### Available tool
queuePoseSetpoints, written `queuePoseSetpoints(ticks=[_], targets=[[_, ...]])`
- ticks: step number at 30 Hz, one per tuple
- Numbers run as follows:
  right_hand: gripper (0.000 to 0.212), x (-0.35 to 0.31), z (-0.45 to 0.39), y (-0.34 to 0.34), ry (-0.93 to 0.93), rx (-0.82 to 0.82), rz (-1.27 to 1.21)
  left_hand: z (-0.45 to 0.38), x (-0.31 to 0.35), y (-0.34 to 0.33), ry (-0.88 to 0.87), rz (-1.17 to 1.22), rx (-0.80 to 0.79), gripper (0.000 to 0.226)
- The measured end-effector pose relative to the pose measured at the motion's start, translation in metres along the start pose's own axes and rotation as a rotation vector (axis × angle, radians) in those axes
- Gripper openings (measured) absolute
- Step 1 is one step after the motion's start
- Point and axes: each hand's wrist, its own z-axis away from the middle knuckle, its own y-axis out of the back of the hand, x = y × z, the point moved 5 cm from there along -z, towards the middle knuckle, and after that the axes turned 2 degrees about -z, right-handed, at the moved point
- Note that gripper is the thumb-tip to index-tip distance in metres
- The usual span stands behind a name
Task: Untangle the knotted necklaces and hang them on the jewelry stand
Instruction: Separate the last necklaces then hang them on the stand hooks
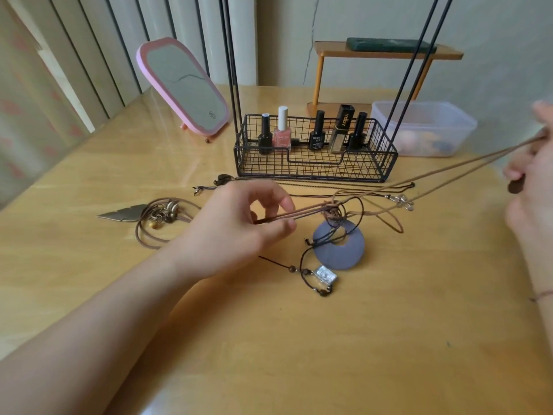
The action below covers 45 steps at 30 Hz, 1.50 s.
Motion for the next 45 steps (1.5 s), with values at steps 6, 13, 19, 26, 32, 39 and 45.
queuePoseSetpoints(ticks=[6,13,19,26,32,39,45], targets=[[0.025,-0.005,0.005,-0.007,0.066,-0.063,0.741,-0.001,-0.006,-0.001,0.028,-0.031,-0.015,0.015],[0.032,0.01,0.041,-0.033,-0.054,-0.617,1.318,0.001,-0.004,-0.003,0.05,-0.025,-0.031,0.015],[0.022,-0.023,0.086,-0.071,0.389,-0.641,0.913,0.001,-0.004,-0.002,0.043,0.006,-0.011,0.016],[0.064,-0.003,0.15,-0.1,0.363,-1.008,1.002,-0.002,-0.005,0.0,0.073,0.119,0.078,0.019],[0.05,-0.005,0.203,-0.113,0.754,-1.167,1.086,-0.004,-0.009,-0.002,0.122,0.201,0.109,0.02],[0.027,-0.014,0.161,-0.094,0.261,-1.502,0.858,-0.004,-0.015,0.003,0.2,0.21,0.13,0.024],[0.015,-0.029,0.139,-0.081,-0.087,-1.636,0.067,-0.003,-0.014,0.0,0.309,0.47,0.064,0.024]])
